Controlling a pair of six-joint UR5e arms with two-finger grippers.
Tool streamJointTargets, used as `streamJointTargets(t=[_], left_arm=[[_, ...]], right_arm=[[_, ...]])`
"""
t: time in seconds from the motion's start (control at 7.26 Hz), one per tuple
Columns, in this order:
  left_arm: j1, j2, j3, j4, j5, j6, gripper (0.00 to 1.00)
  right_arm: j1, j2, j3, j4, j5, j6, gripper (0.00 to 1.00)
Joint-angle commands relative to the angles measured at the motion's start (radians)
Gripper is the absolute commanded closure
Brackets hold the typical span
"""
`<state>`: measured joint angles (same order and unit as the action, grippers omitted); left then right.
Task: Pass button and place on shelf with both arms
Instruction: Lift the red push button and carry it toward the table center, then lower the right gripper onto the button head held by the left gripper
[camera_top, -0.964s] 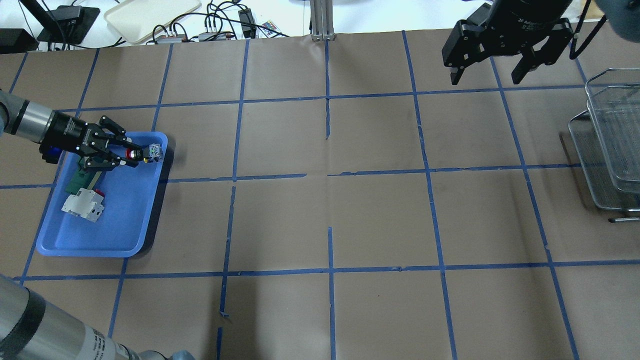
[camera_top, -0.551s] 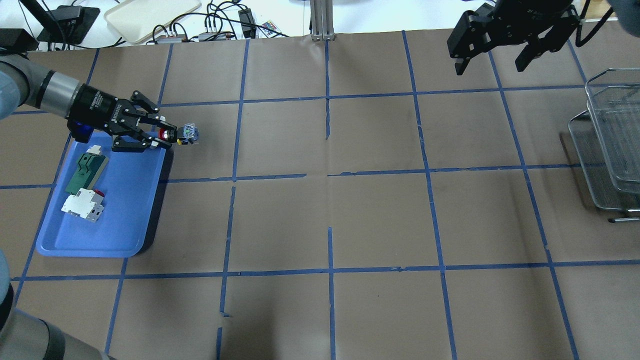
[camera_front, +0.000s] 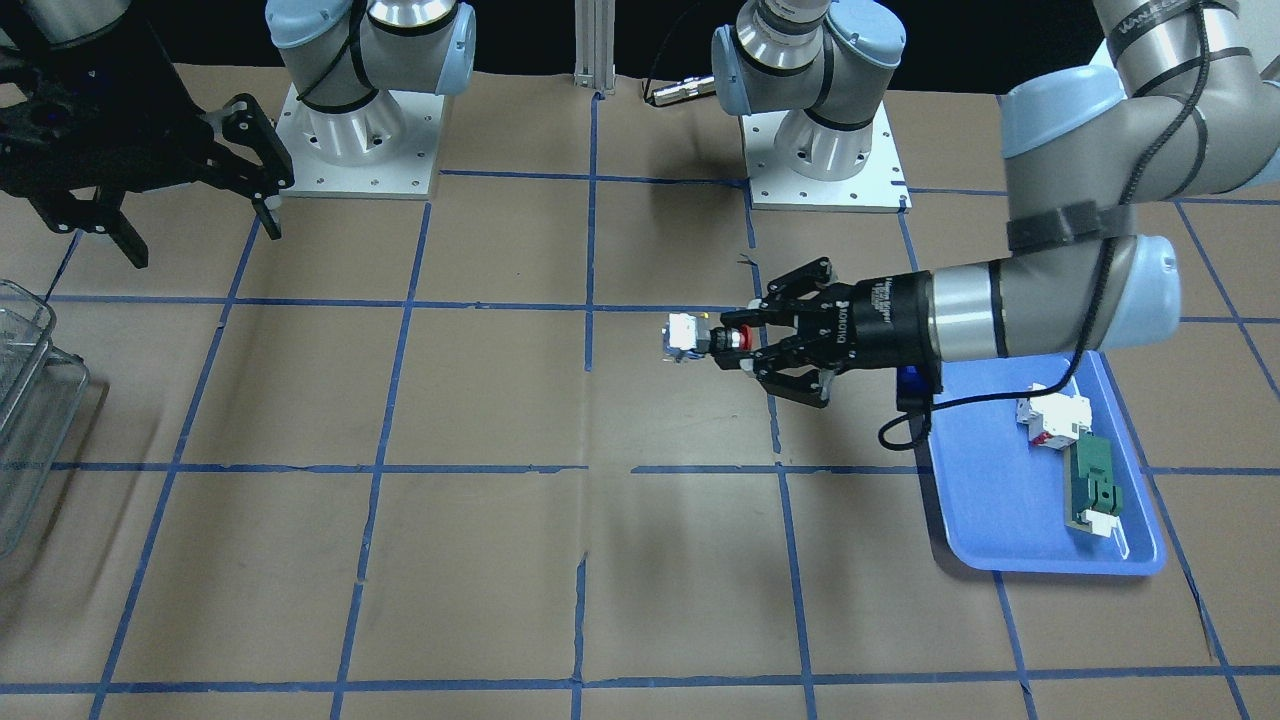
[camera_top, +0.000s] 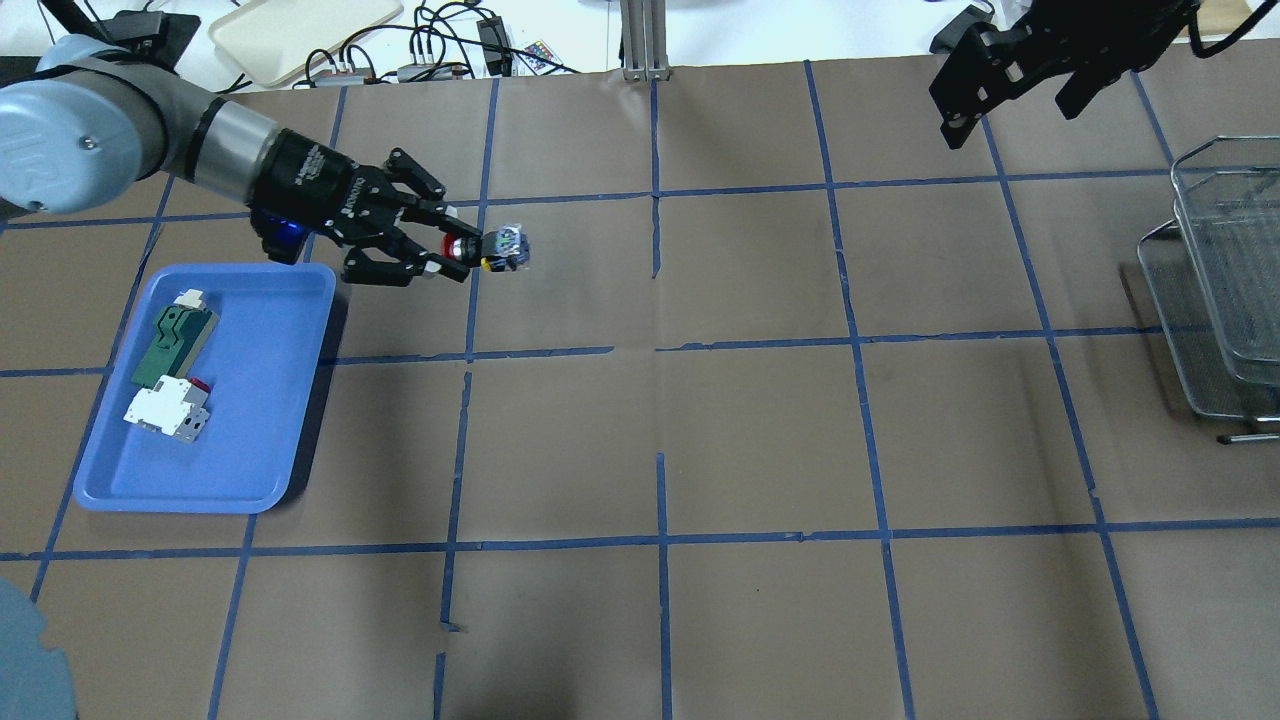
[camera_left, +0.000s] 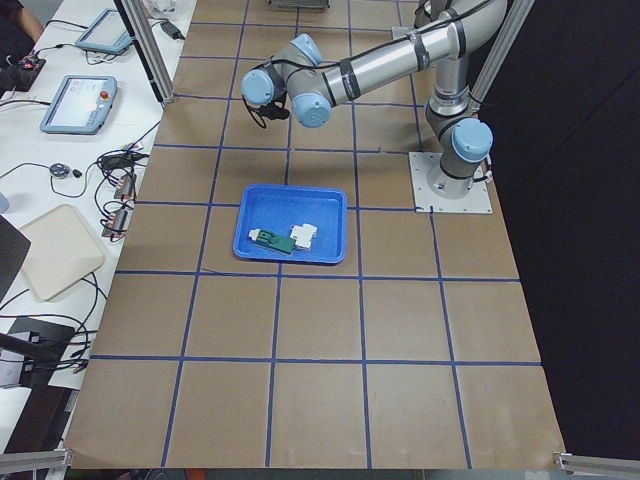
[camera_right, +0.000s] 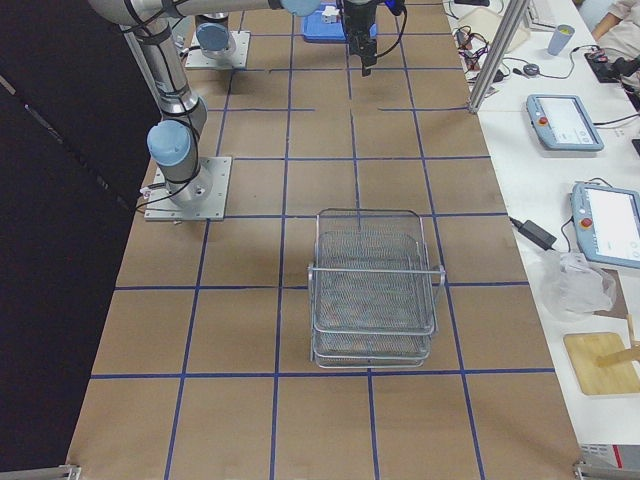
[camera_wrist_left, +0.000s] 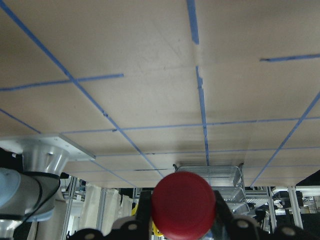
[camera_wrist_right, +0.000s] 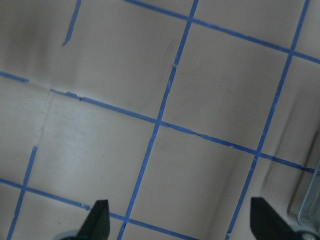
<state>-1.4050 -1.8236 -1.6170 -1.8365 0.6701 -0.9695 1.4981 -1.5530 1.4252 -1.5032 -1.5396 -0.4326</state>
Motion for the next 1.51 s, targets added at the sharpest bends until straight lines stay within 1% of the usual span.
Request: streamJointTargets(t=[0.0,0.14,0.28,0.41,0.55,0.69,0.83,0.96,1.1,1.24,1.38], left_arm=[[-0.118,0.026,0.0,0.017,-0.027,-0.107,1.0],[-0.153,0.024,0.0,0.064,-0.027,-0.17,1.0],[-0.19,0.012,-0.001,0.147,-0.032,-0.269,1.0],[-0.225,-0.005,-0.001,0.254,-0.033,-0.381,1.0],[-0.25,-0.012,-0.003,0.332,-0.037,-0.45,1.0],[-0.256,-0.016,-0.003,0.351,-0.052,-0.497,1.0],[-0.259,-0.014,-0.004,0.353,-0.078,-0.503,1.0],[-0.268,-0.014,-0.02,0.359,-0.079,-0.503,1.0],[-0.282,-0.01,-0.035,0.378,-0.081,-0.503,1.0],[-0.293,-0.005,-0.046,0.388,-0.083,-0.505,1.0],[-0.296,-0.003,-0.047,0.393,-0.084,-0.505,1.0]], right_arm=[[-0.001,-0.001,0.006,0.151,0.007,-0.246,0.0],[0.01,-0.001,0.007,0.153,0.007,-0.381,0.0],[0.022,0.001,0.017,0.164,0.047,-0.476,0.0],[0.051,-0.001,0.046,0.152,0.071,-0.594,0.0],[0.074,-0.005,0.056,0.149,0.065,-0.73,0.0],[0.079,-0.006,0.057,0.112,0.076,-0.753,0.0],[0.1,0.002,0.066,-0.013,0.087,-0.762,0.0],[0.134,0.031,0.092,-0.079,0.087,-0.774,0.0],[0.136,0.05,0.113,-0.084,0.087,-0.872,0.0],[0.148,0.068,0.109,-0.085,0.087,-0.941,0.0],[0.201,0.085,0.095,-0.083,0.066,-0.951,0.0]])
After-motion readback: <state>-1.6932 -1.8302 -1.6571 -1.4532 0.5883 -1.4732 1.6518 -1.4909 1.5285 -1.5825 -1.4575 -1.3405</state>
